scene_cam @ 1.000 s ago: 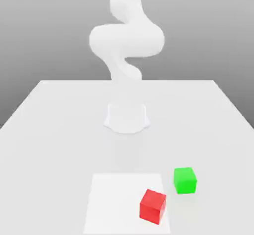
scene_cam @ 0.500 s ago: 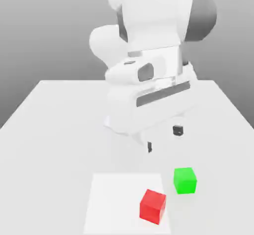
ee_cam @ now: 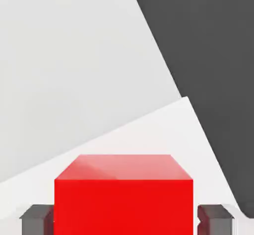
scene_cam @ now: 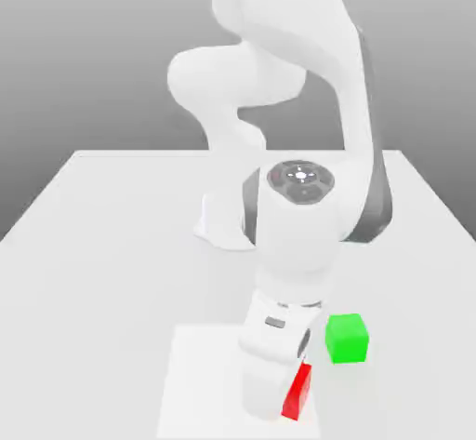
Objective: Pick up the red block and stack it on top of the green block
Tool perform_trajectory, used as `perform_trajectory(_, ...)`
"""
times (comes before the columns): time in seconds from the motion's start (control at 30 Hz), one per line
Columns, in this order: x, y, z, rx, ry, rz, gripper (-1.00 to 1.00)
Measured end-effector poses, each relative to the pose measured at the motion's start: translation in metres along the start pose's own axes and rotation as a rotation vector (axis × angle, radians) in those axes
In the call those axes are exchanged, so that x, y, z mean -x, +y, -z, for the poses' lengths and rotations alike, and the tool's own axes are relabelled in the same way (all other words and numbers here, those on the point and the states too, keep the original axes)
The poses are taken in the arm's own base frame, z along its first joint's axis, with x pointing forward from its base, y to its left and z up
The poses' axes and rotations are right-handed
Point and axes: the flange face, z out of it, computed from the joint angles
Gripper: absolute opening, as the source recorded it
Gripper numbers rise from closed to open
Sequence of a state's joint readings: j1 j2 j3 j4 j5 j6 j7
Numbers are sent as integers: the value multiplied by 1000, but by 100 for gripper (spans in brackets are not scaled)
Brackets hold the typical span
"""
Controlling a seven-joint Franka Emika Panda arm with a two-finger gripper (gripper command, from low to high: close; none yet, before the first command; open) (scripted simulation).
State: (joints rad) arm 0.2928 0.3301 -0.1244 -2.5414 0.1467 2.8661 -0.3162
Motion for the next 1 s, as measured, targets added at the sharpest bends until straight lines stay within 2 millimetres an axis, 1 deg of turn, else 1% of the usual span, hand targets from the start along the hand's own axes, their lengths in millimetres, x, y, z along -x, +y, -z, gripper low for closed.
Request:
perform_trajectory(0.03, 0, 0, 0, 0, -1, 0, -100)
perform_trajectory(0.07, 1, 0, -6, -1, -1, 0, -100)
perform_trajectory(0.1, 0, 0, -2, 0, -1, 0, -100)
perform_trajectory(0.17, -1, 0, 16, 1, 0, 2, -100)
perform_trajectory(0.27, 0, 0, 49, 0, -1, 1, -100)
perform_trajectory(0.3, 3, -7, 58, 0, -1, 17, -100)
perform_trajectory(0.37, 10, -30, 69, 2, -2, 81, -100)
perform_trajectory(0.4, 14, -47, 73, 3, -2, 125, -100)
perform_trajectory(0.5, 31, -87, 85, 4, -3, 240, -100)
perform_trajectory(0.6, 52, -116, 93, 1, -2, 334, -100)
perform_trajectory(0.63, 58, -123, 93, 0, -1, 358, -100)
perform_trajectory(0.7, 61, -129, 83, -4, 0, 378, -100)
perform_trajectory(0.87, 62, -131, 42, -3, 0, 383, -100)
perform_trajectory(0.9, 63, -130, 34, -2, -1, 382, 100)
perform_trajectory(1.0, 63, -130, 34, -2, -1, 382, 100)
